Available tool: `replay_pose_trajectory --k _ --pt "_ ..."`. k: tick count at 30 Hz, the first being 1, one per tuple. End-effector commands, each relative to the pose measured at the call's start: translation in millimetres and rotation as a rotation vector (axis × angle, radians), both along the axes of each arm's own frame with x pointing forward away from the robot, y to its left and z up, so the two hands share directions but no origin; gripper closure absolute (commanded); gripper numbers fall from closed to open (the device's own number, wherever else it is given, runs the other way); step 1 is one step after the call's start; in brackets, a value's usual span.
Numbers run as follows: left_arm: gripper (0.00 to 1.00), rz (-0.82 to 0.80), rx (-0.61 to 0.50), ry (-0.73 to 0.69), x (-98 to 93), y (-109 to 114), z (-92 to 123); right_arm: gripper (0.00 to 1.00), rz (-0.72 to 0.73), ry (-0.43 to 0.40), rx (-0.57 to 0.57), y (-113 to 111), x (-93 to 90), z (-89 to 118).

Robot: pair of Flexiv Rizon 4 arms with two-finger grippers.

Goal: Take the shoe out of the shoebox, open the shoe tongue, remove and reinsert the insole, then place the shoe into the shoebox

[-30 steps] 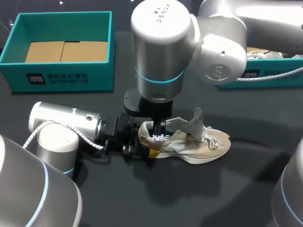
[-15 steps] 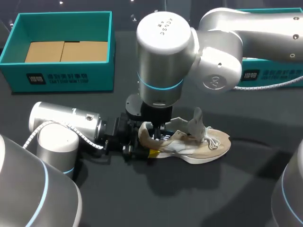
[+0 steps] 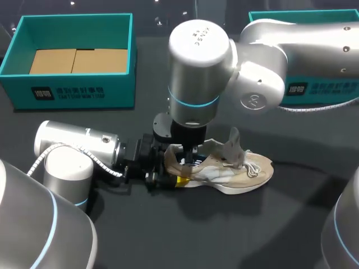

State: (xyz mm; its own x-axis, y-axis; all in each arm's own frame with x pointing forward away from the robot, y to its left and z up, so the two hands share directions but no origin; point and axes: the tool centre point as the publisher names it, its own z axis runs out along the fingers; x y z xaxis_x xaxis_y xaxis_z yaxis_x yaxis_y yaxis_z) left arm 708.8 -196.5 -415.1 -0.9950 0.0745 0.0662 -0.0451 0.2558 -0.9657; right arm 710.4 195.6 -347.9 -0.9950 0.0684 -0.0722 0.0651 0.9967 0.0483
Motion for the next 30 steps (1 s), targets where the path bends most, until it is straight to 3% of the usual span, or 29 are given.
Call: replay_pose_trajectory --k 1,9,23,26,30 --pt "1.0 0.002 0.0 0.0 -1.0 0 -2 1.0 0.005 0.007 0.003 0 4.9 -14" --pt "1.0 0.002 0.0 0.0 -1.0 0 -2 1.0 -0.032 0.02 -0.006 -16 8.0 -28" --pt "1.0 0.002 0.0 0.0 -1.0 0 -2 1.0 -0.144 0.0 -0.017 -61 9.8 -26" --pt "1.0 0.002 0.0 0.0 -1.0 0 -2 0.84 -0.155 -0.001 -0.025 -67 12.0 -27" --pt "1.0 0.002 0.0 0.0 -1.0 0 -2 0.78 -0.16 0.005 -0.028 -69 14.1 -29"
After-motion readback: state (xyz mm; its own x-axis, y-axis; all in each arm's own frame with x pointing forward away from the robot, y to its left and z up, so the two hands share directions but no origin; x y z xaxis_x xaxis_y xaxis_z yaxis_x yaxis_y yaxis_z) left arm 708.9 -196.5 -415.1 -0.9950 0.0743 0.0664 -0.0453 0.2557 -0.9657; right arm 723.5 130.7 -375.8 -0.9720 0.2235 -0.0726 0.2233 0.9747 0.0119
